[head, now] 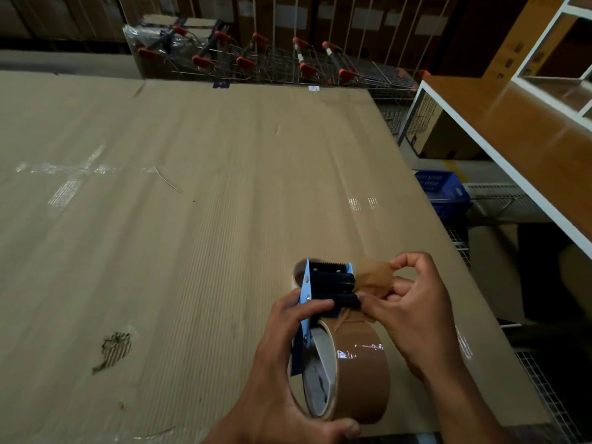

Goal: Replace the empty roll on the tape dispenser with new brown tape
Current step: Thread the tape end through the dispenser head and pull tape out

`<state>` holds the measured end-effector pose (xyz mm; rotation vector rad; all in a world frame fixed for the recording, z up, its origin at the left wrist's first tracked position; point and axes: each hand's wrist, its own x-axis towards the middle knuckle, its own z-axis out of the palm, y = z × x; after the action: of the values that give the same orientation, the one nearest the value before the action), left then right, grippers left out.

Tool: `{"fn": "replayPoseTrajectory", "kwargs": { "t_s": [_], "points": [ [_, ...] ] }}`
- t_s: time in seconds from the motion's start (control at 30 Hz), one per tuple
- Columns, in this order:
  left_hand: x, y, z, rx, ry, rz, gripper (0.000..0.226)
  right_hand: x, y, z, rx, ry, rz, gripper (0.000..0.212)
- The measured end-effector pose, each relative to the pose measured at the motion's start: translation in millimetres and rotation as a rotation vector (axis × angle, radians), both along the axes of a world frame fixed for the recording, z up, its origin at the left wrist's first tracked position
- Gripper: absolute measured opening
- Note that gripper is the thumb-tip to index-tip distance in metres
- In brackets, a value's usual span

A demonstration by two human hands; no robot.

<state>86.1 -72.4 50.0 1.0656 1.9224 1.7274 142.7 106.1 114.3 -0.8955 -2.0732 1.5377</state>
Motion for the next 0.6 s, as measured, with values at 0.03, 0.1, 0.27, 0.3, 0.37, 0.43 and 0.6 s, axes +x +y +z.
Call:
{"fn": "replayPoseTrajectory", "kwargs": {
  "t_s": [0.03,0.1,0.27,0.3,0.37,0.43,0.6],
  "points": [
    [0.1,-0.7,0.0,0.0,0.002,-0.003,0.1,1.5,-0.8,0.0,0.007,0.015,-0.015,0.057],
    [1.4,-1.1,1.2,0.006,0.002,-0.005,0.101,3.2,-1.8,0.2,0.017,0.035,-0.023,0.058],
    [1.3,2.1,0.8,0.024,0.004,-0.01,0.106,3.4,-0.1,3.9,0.05,0.075,0.009,0.058],
    [1.1,2.2,0.6,0.028,-0.002,-0.013,0.106,3.5,-0.2,5.0,0.052,0.085,0.018,0.057],
    [0.2,2.0,-0.7,0.028,-0.031,-0.021,0.105,4.0,0.3,6.2,0.049,0.109,0.042,0.057],
    [-1.6,1.1,-1.2,0.018,-0.066,-0.036,0.103,5.1,0.3,6.9,0.031,0.129,0.065,0.056],
    [-4.9,-1.4,3.1,-0.016,-0.069,-0.067,0.102,5.9,5.1,11.7,-0.014,0.149,0.112,0.057]
  ]
}}
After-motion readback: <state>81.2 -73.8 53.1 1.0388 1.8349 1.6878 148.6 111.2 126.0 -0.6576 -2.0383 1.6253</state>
